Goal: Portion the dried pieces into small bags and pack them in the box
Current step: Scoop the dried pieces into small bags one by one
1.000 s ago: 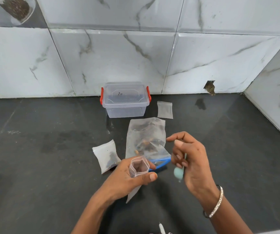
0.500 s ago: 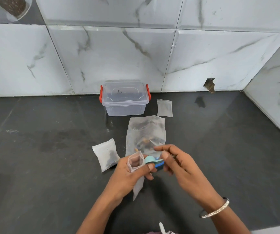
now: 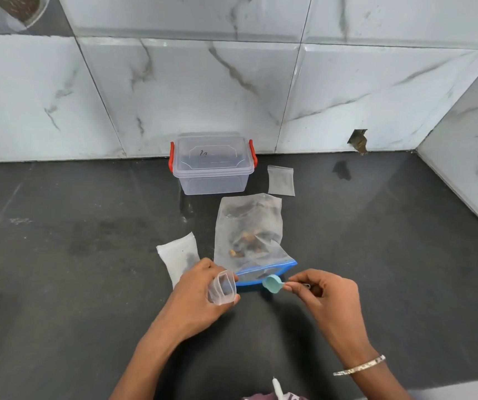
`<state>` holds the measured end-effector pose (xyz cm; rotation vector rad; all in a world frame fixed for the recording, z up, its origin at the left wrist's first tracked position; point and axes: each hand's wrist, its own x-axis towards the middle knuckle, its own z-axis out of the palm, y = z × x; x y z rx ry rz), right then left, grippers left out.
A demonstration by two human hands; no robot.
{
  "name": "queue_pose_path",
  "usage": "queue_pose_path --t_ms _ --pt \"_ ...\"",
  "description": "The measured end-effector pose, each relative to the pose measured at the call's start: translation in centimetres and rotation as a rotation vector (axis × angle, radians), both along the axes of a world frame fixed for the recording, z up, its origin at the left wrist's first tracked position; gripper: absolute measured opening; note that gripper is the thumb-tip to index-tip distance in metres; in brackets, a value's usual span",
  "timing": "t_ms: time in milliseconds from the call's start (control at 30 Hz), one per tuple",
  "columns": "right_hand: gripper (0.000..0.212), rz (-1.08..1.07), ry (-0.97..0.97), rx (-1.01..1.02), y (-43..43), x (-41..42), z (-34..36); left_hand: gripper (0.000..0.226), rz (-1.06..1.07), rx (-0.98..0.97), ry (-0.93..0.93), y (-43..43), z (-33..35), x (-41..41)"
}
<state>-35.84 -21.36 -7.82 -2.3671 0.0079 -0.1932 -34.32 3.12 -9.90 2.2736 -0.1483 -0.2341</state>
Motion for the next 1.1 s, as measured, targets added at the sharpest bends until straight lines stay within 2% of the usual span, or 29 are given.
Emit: queue_pose_path --t_ms 67,133,233,333,500,600,667,767,867,933,1033,1100 --pt "0.008 -0.021 -0.039 0.056 0.8 0.4 -1.1 0.036 -0.062 0.085 0.009 -0.2 0.1 0.1" --pt "0.017 -0.019 -0.054 0.100 1.4 0.8 -1.9 0.048 -0.098 0.152 -0.001 -0.5 0.2 0.3" --pt "0.024 -0.005 -0.181 -0.013 2.2 1.4 -2.2 0.057 -0.100 0.152 -0.005 -0.7 0.2 0.9" --pt "0.018 -0.026 -0.217 -0.061 2.9 2.0 -1.8 0.058 -0.055 0.035 -0.018 -0.9 0.2 1.7" --pt "0.011 -0.038 -0.353 -0.332 3.7 3.6 -2.2 0.054 0.103 -0.241 0.010 -1.3 -0.1 2.7" --pt "0.010 -0.043 -0.400 -0.446 4.3 5.0 -2.4 0.053 0.114 -0.316 0.047 -1.3 -0.5 3.3" --pt "0.010 -0.034 -0.375 -0.524 4.8 6.0 -2.6 0.058 0.122 -0.352 0.080 -1.2 -0.8 3.6" --pt "0.022 -0.004 -0.289 -0.602 5.2 7.1 -3.0 0.067 0.132 -0.408 0.104 -1.4 -1.2 3.9" --pt "0.029 0.011 -0.186 -0.655 5.6 7.4 -3.1 0.067 0.136 -0.462 0.118 -1.5 -1.9 4.0" --pt "0.026 0.021 -0.146 -0.651 5.8 7.1 -2.9 0.064 0.142 -0.490 0.121 -1.4 -2.2 4.0" --pt "0.006 0.062 -0.096 -0.605 5.3 6.1 -2.7 0.056 0.159 -0.516 0.107 -1.4 -2.7 4.0" --pt "0.014 0.084 -0.044 -0.527 4.8 5.5 -2.1 0.053 0.182 -0.534 0.101 -1.5 -3.0 3.9"
